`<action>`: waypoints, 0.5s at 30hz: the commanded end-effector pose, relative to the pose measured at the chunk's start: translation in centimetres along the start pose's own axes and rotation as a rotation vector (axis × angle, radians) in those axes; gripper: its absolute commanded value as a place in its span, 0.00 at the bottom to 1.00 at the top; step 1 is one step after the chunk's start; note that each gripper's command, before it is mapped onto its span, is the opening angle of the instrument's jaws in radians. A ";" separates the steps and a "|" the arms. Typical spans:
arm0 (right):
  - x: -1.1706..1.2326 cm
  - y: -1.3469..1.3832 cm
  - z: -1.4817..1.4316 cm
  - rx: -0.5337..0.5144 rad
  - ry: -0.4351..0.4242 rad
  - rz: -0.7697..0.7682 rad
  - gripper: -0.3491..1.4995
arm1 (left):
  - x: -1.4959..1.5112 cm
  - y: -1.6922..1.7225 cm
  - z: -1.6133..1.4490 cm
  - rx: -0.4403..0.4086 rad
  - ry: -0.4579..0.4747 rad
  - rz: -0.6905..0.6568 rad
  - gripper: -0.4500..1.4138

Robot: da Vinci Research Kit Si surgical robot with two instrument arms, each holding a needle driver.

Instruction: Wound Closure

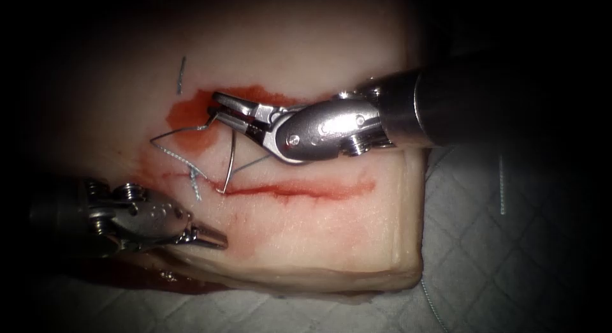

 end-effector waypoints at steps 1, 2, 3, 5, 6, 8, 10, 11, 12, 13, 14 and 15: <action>0.03 0.01 0.10 0.000 -0.006 -0.005 0.00 | -0.01 0.02 0.07 0.000 0.000 0.001 0.00; 0.03 0.01 0.10 -0.001 -0.007 0.001 0.00 | -0.01 0.02 0.07 0.000 0.000 0.001 0.00; 0.03 0.02 0.10 -0.001 -0.007 0.006 0.00 | -0.01 0.02 0.07 0.000 0.000 0.001 0.00; 0.02 0.03 0.11 -0.002 -0.004 0.006 0.00 | -0.02 0.02 0.07 0.000 0.000 0.001 0.00; 0.02 0.03 0.11 0.000 -0.006 0.006 0.00 | -0.02 0.02 0.07 0.000 0.000 0.001 0.00; 0.01 0.04 0.13 0.001 -0.005 0.006 0.00 | -0.02 0.02 0.07 0.000 0.000 0.001 0.00; 0.01 0.05 0.14 0.001 -0.005 0.005 0.00 | -0.02 0.02 0.07 0.000 0.000 0.001 0.00; 0.01 0.06 0.14 0.002 -0.005 0.005 0.00 | -0.02 0.02 0.07 0.000 0.000 0.001 0.00; 0.00 0.07 0.15 0.004 -0.007 0.017 0.00 | -0.02 0.02 0.07 0.000 0.000 0.001 0.00; 0.00 0.07 0.15 0.005 -0.009 0.023 0.00 | -0.01 0.02 0.07 0.000 0.000 0.001 0.00; 0.00 0.07 0.15 0.006 -0.009 0.023 0.00 | -0.01 0.02 0.08 0.000 -0.001 -0.005 0.00; -0.01 0.07 0.15 0.006 -0.008 0.029 0.00 | -0.01 0.02 0.08 0.000 -0.001 -0.005 0.00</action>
